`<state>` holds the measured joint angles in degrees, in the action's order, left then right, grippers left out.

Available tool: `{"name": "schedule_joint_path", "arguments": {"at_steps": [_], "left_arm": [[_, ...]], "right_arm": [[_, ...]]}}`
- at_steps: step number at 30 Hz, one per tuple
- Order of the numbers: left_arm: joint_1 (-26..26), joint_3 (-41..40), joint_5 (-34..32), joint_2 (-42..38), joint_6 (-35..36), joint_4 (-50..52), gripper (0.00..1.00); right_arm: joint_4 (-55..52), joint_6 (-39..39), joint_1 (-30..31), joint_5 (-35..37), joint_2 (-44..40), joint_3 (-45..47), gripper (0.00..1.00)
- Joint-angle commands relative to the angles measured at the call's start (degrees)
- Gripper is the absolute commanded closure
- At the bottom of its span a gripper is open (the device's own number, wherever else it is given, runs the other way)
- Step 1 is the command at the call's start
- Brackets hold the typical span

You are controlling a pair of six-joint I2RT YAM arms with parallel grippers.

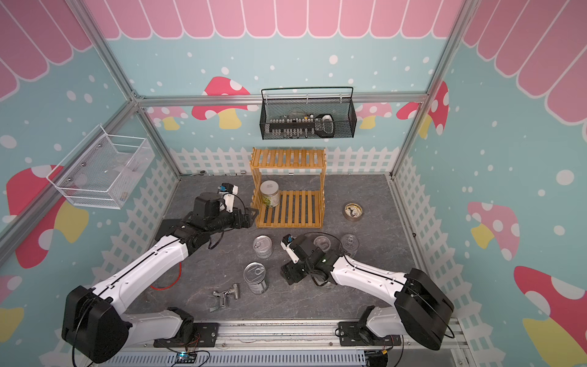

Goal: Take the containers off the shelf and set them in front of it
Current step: Adjust the container at the center of the board.

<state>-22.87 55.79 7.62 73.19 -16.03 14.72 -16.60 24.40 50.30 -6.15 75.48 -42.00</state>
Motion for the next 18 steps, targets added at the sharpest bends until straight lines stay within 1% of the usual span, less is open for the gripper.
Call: {"name": "schedule_joint_path", "arguments": {"at_steps": [1,13,15,18], "left_arm": [[0.43,0.82,0.80,-0.48,1.00,-0.48,0.01],[0.37,0.90,0.97,-0.24,0.97,-0.36,0.01],[0.40,0.90,0.91,-0.24,0.96,-0.48,0.01],[0.41,0.98,0.97,-0.37,0.93,-0.35,0.01]], "right_arm": [[-1.54,-0.52,0.32,-1.56,-1.39,0.98,0.17],[-2.34,-0.67,1.72,-3.25,-1.40,0.27,0.18],[-2.53,-0.67,1.82,-3.01,-1.63,0.11,0.18],[-3.22,-0.67,1.82,-0.44,-2.43,-0.85,0.17]]}}
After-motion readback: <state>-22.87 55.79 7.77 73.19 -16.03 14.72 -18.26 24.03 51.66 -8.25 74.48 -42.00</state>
